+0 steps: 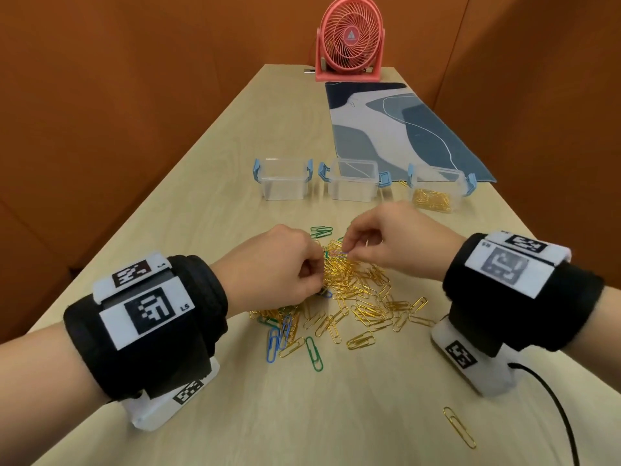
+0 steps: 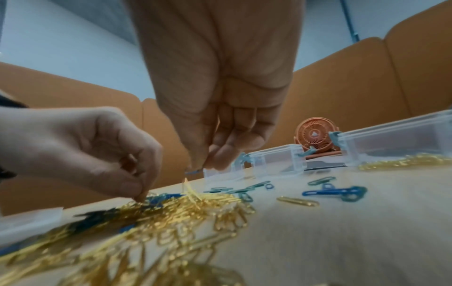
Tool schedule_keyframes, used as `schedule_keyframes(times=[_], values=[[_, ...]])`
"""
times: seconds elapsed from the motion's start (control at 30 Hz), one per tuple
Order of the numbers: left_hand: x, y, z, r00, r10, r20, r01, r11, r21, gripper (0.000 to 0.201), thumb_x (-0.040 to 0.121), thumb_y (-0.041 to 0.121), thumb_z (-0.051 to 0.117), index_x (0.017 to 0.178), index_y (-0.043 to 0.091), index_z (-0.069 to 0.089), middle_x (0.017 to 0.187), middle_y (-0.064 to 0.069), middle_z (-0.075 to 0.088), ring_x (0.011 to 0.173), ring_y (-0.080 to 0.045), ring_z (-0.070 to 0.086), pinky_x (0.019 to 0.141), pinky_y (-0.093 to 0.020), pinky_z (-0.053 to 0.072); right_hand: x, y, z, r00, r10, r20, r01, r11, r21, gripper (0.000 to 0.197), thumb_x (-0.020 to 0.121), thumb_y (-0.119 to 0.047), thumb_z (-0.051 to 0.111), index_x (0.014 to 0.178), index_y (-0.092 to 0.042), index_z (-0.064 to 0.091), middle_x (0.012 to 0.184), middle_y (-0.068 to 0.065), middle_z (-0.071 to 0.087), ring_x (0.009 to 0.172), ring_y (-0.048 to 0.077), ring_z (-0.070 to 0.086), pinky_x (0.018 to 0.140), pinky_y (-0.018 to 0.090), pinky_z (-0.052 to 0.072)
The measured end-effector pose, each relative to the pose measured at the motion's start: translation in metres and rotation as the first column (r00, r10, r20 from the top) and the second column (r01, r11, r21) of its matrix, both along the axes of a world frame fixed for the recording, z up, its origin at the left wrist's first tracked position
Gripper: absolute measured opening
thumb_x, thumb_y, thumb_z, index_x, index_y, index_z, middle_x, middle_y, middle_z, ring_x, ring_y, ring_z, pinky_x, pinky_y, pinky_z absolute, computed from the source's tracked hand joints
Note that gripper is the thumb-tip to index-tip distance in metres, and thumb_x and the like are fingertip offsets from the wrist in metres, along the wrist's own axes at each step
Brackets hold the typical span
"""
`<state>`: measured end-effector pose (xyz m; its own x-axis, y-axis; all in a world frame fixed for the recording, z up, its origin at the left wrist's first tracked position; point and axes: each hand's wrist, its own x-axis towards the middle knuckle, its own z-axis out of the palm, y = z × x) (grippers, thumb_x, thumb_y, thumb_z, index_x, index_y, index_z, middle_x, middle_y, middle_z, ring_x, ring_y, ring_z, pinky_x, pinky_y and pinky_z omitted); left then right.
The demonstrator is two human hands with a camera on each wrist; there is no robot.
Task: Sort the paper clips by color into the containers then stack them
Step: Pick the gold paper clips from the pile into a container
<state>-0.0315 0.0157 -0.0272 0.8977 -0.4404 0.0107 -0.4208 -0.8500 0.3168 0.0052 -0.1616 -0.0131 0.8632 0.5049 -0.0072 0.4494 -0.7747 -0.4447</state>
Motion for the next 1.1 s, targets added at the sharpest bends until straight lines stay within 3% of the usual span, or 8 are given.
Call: schedule_keyframes(times=[0.1, 0.2, 0.4, 0.5, 0.6, 0.73, 0.9, 1.1], values=[[0.006, -0.002, -0.002, 0.999, 0.036, 0.031, -0.036, 0.999, 0.006, 0.016, 0.086, 0.025, 0.055, 0.088, 0.018, 0.069, 0.082, 0.003, 0.064, 0.073, -0.014, 0.058, 0.073, -0.035, 0.052, 0.006, -0.008, 0.002, 0.993, -0.119, 0.019, 0.116, 0.988, 0.102, 0.008, 0.083, -0.017, 0.068, 0.09, -0.017, 0.072, 0.07, -0.012, 0.06, 0.061, -0.003, 0.052, 0.055, 0.001, 0.04], [0.014, -0.009, -0.002, 0.998, 0.049, 0.042, -0.05, 0.999, 0.019, 0.02, 0.089, 0.023, 0.051, 0.098, 0.018, 0.068, 0.093, -0.001, 0.065, 0.081, -0.016, 0.059, 0.078, -0.035, 0.052, 0.006, -0.013, 0.003, 0.985, -0.163, 0.048, 0.162, 0.986, 0.033, 0.016, 0.084, -0.019, 0.067, 0.099, -0.015, 0.069, 0.075, -0.007, 0.061, 0.064, 0.0, 0.052, 0.055, 0.004, 0.039], [0.017, -0.022, -0.006, 0.997, -0.072, -0.04, 0.077, 0.985, 0.153, 0.067, 0.076, 0.065, 0.054, 0.125, 0.018, 0.054, 0.114, 0.001, 0.056, 0.107, -0.014, 0.048, 0.091, -0.029, 0.045, -0.027, -0.028, 0.01, 0.97, -0.18, -0.162, 0.119, 0.937, -0.329, 0.084, 0.05, -0.05, 0.085, 0.124, -0.029, 0.051, 0.104, -0.008, 0.058, 0.085, 0.009, 0.055, 0.075, 0.022, 0.046], [0.015, -0.023, -0.009, 0.992, -0.079, -0.094, 0.096, 0.977, 0.191, 0.079, 0.071, 0.069, 0.057, 0.131, 0.019, 0.048, 0.126, 0.002, 0.048, 0.12, -0.013, 0.041, 0.099, -0.033, 0.043, -0.039, -0.027, 0.002, 0.982, -0.103, -0.161, 0.034, 0.923, -0.384, 0.098, 0.049, -0.049, 0.086, 0.136, -0.03, 0.044, 0.108, -0.008, 0.049, 0.09, 0.009, 0.045, 0.079, 0.021, 0.041], [0.014, -0.026, -0.01, 0.989, -0.115, -0.097, 0.13, 0.978, 0.163, 0.067, 0.077, 0.06, 0.058, 0.132, 0.023, 0.049, 0.125, 0.004, 0.046, 0.117, -0.012, 0.043, 0.098, -0.031, 0.043, -0.036, -0.021, -0.004, 0.982, -0.104, -0.159, 0.056, 0.958, -0.282, 0.09, 0.055, -0.043, 0.086, 0.135, -0.029, 0.048, 0.1, -0.01, 0.048, 0.089, 0.006, 0.044, 0.069, 0.016, 0.038], [0.016, -0.027, -0.01, 0.986, -0.136, -0.092, 0.147, 0.981, 0.123, 0.043, 0.087, 0.04, 0.059, 0.126, 0.024, 0.058, 0.117, 0.003, 0.052, 0.106, -0.012, 0.048, 0.091, -0.025, 0.041, -0.031, -0.014, -0.007, 0.975, -0.144, -0.172, 0.116, 0.979, -0.168, 0.071, 0.06, -0.037, 0.085, 0.125, -0.027, 0.059, 0.089, -0.012, 0.054, 0.07, 0.0, 0.045, 0.058, 0.007, 0.033], [0.018, -0.029, -0.008, 0.986, -0.155, -0.056, 0.161, 0.98, 0.118, 0.027, 0.089, 0.028, 0.058, 0.114, 0.022, 0.067, 0.102, -0.002, 0.062, 0.093, -0.013, 0.052, 0.088, -0.03, 0.046, -0.03, -0.011, -0.006, 0.98, -0.141, -0.139, 0.121, 0.982, -0.146, 0.046, 0.069, -0.03, 0.08, 0.113, -0.021, 0.068, 0.088, -0.004, 0.063, 0.076, 0.008, 0.053, 0.07, 0.018, 0.045], [0.015, -0.028, -0.008, 0.987, -0.152, -0.05, 0.158, 0.978, 0.137, 0.024, 0.091, 0.021, 0.051, 0.105, 0.015, 0.07, 0.091, -0.006, 0.063, 0.088, -0.022, 0.059, 0.08, -0.039, 0.051, -0.027, -0.006, -0.009, 0.989, -0.12, -0.087, 0.105, 0.982, -0.157, 0.028, 0.079, -0.023, 0.073, 0.106, -0.016, 0.071, 0.078, -0.003, 0.061, 0.074, 0.01, 0.054, 0.07, 0.017, 0.042]])
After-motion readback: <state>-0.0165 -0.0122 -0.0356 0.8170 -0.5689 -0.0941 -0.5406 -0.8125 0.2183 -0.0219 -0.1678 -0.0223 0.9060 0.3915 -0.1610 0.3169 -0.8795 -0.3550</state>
